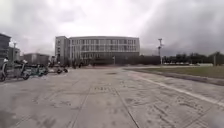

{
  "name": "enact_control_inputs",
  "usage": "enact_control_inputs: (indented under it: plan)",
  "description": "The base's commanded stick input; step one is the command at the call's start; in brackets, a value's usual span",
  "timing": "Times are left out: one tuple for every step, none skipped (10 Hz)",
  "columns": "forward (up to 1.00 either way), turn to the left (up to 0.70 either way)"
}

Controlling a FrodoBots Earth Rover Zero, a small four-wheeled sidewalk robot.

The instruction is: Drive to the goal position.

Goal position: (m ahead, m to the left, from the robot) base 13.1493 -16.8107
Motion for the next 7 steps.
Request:
enact_control_inputs:
  plan:
    - [0.7,0.01]
    - [0.7,0.01]
    - [0.7,0.01]
    - [0.7,0.01]
    - [0.7,0.01]
    - [0.7,0.01]
    - [0.7,0.01]
